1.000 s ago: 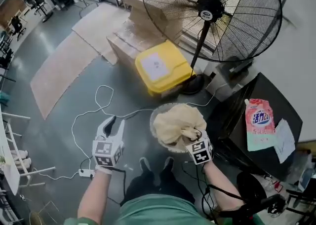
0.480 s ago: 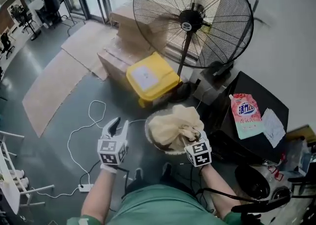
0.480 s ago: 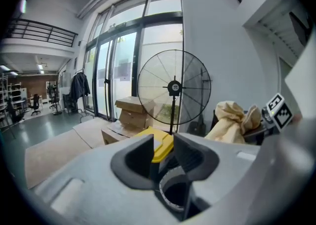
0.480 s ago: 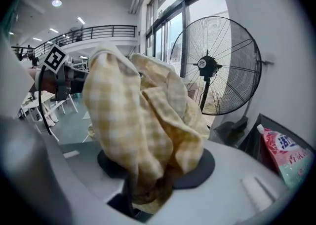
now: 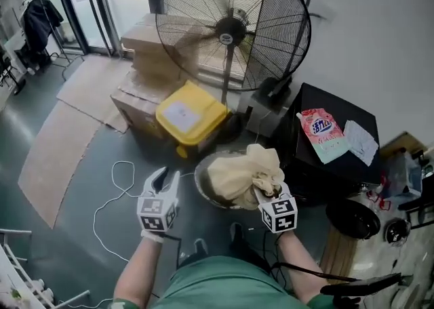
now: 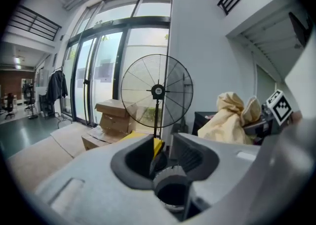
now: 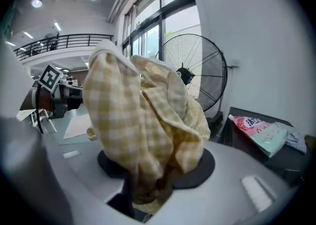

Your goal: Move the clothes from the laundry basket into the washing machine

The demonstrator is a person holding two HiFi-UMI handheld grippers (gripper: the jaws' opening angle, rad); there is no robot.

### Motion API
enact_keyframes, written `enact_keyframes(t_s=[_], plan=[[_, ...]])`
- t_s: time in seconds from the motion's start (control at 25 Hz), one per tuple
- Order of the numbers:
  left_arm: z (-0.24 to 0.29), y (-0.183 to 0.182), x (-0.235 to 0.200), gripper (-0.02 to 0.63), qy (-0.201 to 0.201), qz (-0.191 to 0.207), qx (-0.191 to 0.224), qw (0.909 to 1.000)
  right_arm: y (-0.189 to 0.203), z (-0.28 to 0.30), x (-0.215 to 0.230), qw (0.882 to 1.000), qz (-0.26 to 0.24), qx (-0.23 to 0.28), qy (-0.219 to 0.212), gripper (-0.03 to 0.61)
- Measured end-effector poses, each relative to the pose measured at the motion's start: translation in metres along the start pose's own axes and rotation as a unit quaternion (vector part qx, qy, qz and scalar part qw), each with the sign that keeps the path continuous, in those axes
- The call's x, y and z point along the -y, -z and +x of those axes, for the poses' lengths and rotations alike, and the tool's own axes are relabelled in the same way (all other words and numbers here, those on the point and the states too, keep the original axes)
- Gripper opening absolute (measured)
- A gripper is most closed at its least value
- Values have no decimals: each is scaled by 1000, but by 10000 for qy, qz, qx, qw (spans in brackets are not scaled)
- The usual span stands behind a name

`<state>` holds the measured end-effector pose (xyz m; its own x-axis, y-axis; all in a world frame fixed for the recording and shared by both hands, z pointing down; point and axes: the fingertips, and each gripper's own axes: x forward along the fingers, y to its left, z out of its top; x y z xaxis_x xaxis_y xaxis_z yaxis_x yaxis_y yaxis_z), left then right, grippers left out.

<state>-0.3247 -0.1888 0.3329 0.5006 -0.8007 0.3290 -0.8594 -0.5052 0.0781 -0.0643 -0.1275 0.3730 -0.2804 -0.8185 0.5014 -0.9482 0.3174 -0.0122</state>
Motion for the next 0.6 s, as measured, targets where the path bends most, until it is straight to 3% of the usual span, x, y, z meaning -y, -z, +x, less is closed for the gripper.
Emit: enact_keyframes(t_s=[0.28,0.6], plan=[[-2,17,31,120,874,230,-105,9959,28,-57,1,9920,725,247,1004,183],[20,27,116,120,1831,443,-237,9818,82,-140,38,9723,1213,177,1990,183]])
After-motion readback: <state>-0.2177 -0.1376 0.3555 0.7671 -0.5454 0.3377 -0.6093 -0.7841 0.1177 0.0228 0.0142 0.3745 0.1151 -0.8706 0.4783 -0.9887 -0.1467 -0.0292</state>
